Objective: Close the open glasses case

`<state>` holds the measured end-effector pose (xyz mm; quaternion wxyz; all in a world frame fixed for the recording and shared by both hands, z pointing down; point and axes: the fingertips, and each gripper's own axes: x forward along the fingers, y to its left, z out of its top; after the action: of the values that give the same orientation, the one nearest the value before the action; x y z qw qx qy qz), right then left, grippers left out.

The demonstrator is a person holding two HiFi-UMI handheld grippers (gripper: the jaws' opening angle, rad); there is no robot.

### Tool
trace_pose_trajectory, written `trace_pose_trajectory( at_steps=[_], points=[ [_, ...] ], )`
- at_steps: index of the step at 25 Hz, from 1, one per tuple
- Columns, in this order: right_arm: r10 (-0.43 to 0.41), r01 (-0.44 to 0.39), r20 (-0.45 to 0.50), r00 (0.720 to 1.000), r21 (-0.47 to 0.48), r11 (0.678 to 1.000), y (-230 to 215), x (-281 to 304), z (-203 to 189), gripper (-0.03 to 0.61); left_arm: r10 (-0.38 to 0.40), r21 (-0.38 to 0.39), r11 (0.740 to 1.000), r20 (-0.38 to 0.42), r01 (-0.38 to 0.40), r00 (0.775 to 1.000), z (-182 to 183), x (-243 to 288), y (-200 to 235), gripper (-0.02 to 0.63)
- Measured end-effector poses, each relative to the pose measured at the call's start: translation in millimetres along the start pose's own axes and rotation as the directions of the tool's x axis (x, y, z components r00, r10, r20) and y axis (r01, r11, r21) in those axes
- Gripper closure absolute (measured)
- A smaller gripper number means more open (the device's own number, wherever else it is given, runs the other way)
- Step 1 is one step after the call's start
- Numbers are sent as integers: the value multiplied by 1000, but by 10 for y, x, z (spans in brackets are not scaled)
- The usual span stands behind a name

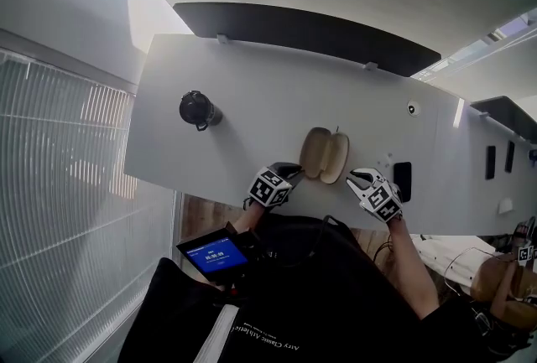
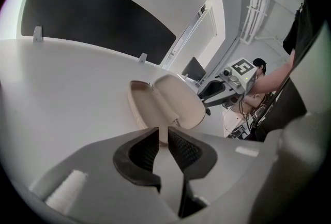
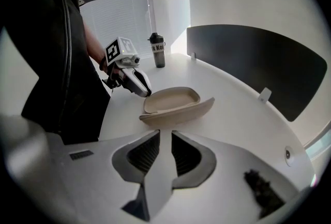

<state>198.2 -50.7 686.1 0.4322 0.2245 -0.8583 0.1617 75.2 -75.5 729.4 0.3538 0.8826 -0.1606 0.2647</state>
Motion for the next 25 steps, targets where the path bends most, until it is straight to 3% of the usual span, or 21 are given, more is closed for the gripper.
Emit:
trace_pose_trajectory(
  at_steps=[3, 6, 10, 16, 19, 25],
  points=[
    [20, -23, -42, 999, -79, 997, -35, 107, -8, 504, 4, 1, 1000, -2, -4, 1000, -25, -19, 42, 552],
    [58, -64, -64, 996, -99, 993, -35, 183, 12, 486, 15, 3, 1000, -9, -15, 1000, -51, -76, 82, 561],
    [87, -91, -39, 995, -105, 990, -113, 153, 25, 415, 12, 6, 1000, -12, -12, 1000, -29, -36, 63, 566],
    [129, -124, 12, 992, -198, 972, -138, 167, 138, 376, 5, 13, 1000, -13, -5, 1000, -21, -5, 75, 577],
    [126, -111, 47, 991, -237, 965, -191, 183, 244, 323, 8, 21, 1000, -22, -7, 1000, -25, 2, 85, 574],
    [161, -139, 45, 986, -315, 939, -239, 224, 341, 284, -2, 19, 1000, -36, 2, 999, -25, 6, 79, 569]
  ],
)
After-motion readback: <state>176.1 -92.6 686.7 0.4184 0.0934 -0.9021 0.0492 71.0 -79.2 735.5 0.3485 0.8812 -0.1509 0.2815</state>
